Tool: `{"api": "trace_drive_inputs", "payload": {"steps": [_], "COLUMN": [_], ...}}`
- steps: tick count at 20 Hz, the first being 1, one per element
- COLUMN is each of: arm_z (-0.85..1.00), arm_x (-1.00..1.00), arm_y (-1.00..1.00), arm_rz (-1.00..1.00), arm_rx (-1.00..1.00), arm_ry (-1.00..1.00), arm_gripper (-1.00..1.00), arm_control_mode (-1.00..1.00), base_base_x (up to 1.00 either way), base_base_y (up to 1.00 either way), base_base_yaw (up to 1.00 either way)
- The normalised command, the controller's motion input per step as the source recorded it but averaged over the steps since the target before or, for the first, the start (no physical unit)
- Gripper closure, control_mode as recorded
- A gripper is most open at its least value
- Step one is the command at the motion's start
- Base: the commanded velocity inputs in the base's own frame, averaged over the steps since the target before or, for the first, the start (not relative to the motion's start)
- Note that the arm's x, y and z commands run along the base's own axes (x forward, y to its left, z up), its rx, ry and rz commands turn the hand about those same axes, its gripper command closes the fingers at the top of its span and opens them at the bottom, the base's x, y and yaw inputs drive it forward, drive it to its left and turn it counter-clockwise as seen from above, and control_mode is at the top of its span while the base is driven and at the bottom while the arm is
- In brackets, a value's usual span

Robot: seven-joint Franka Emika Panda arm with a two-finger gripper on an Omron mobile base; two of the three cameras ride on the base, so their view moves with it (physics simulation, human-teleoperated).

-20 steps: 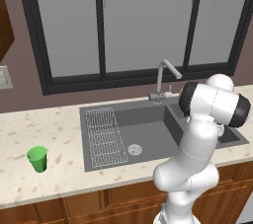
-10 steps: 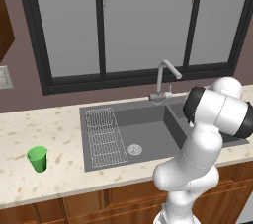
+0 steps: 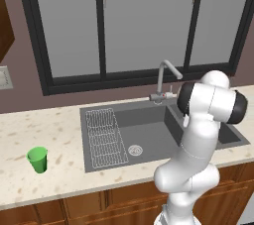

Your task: Move any existing items from the left basin to the right basin for drying. Then move the cup from the counter to the left basin of the sink for washing.

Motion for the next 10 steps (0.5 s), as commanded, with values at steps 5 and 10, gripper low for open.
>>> {"api": "trace_drive_inputs", "payload": {"steps": [5,10], "arm_z": [-0.14,-0.30], "arm_x": [0.57,0.29], "arm_y": [0.00,0.00], "arm_rz": [0.00,0.05], "arm_rx": [0.00,0.00], "arm_ry": [0.10,0.06], "arm_gripper": [-1.00,-1.00], "arm_control_mode": [-1.00,-1.00], "base_base_x": [0.00,0.00], "base_base_y": [0.00,0.00], "base_base_yaw": [0.00,0.00]}}
